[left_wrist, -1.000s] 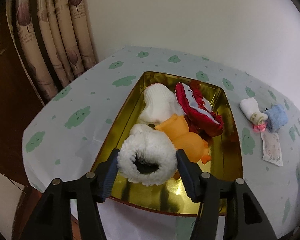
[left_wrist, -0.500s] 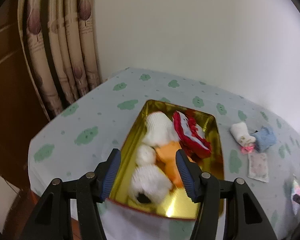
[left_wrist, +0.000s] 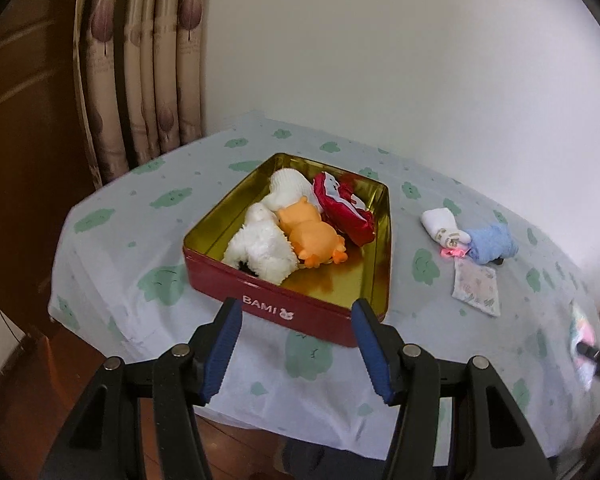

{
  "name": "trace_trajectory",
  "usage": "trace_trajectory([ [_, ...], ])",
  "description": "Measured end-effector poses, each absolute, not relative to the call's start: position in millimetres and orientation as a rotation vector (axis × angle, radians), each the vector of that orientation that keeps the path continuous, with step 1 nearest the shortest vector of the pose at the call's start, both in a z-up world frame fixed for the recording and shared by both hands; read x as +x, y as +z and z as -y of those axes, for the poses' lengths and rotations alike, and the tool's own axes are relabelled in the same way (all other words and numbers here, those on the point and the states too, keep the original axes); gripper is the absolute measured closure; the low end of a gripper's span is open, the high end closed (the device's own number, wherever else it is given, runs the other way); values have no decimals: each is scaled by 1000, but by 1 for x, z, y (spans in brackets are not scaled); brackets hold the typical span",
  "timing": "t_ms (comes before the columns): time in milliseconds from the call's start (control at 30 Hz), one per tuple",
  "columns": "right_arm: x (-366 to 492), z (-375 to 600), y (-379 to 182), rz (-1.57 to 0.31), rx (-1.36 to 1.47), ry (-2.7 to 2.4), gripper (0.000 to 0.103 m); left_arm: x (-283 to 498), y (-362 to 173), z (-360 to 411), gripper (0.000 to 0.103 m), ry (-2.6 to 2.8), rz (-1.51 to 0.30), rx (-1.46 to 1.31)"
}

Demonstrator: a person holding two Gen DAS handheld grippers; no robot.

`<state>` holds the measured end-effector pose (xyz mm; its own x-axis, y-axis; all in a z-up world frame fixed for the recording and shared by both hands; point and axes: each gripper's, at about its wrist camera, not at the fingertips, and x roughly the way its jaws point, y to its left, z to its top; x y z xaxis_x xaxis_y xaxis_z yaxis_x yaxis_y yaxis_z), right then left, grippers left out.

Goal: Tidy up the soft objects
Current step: 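Carry the white fluffy sock into the tin box and open the left gripper, then carry the pink-white wipes pack over the tin box and release it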

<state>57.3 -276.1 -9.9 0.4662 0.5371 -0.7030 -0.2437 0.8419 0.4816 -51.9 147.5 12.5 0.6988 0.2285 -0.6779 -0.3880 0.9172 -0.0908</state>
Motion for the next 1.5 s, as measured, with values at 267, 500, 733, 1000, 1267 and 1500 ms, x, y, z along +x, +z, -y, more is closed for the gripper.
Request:
trace_trajectory([
  [267,67,184,31,-961,289,696,39,-63,8,-159,45,405,-700,-195],
  [500,83,59,57,-953,266,913,39,-71,13,-175,45,474,-666,-202],
  [733,106,-55,40,-990,224,989,39,-75,19,-181,43,475,-640,-236],
  [1000,119,-93,2,-1040,201,901,39,-71,13,-192,43,450,-675,-305],
  [1267,109,-100,-1,-986,111,844,38,-67,10,-193,43,425,-699,-313],
  [1500,106,-104,-4,-979,91,835,35,-68,9,-193,43,427,-705,-320],
])
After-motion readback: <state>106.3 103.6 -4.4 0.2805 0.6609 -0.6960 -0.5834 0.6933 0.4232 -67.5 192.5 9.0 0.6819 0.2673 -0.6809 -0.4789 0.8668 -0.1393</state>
